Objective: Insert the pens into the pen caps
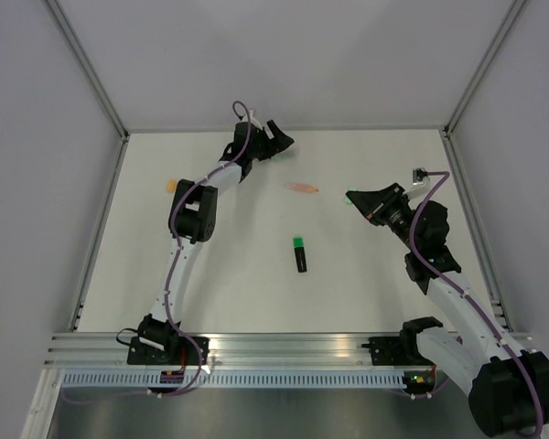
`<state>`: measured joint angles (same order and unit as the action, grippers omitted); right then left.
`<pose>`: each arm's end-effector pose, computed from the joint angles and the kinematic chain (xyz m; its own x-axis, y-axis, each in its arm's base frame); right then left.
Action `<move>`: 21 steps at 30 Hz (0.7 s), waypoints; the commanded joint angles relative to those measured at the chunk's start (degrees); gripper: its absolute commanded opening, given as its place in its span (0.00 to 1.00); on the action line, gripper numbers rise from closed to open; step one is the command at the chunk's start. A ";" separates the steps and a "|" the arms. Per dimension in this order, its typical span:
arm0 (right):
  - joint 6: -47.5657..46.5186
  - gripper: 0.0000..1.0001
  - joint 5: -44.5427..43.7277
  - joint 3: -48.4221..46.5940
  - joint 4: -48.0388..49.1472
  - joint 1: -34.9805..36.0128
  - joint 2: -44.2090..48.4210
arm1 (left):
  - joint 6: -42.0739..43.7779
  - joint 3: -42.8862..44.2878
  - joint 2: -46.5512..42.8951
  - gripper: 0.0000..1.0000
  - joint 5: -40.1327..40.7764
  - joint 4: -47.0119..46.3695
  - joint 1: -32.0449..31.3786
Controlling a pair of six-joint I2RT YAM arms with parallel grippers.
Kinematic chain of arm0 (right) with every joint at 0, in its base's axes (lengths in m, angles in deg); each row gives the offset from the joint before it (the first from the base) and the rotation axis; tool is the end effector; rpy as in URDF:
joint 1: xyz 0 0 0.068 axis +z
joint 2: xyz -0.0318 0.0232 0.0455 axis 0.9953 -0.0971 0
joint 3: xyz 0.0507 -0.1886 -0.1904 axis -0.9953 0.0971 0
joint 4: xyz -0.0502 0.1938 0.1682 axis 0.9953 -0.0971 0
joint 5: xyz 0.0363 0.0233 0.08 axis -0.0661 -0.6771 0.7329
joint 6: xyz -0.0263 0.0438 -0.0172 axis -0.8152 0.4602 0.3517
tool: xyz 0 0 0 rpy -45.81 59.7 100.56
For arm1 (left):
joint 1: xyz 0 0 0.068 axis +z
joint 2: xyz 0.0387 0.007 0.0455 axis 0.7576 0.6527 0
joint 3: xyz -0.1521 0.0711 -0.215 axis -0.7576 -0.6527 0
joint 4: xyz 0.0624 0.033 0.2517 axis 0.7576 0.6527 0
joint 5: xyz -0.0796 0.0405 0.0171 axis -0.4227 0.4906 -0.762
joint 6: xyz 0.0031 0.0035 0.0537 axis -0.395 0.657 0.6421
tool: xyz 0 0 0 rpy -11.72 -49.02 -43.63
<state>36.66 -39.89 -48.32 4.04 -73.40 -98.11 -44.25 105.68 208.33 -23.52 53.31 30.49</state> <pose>0.2084 0.0524 0.2809 -0.4260 0.6802 -0.5965 -0.2659 0.5361 0.8012 0.5676 -0.2032 0.1292 -0.5666 -0.4670 -0.6788 0.2531 0.6853 -0.6828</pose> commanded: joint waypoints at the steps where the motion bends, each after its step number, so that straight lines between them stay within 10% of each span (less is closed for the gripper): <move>1: 0.07 0.00 -0.53 0.51 2.42 -0.13 0.88 | -3.85 3.02 0.98 0.90 1.67 -0.57 -0.04; 21: 0.24 0.00 -0.09 1.12 2.59 -0.13 0.88 | -0.17 2.23 -0.42 0.92 -7.85 11.20 -2.68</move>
<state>36.75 -39.87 -47.45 4.06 -73.40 -97.96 -48.77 109.27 210.91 -30.56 55.67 29.48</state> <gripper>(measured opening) 0.154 0.918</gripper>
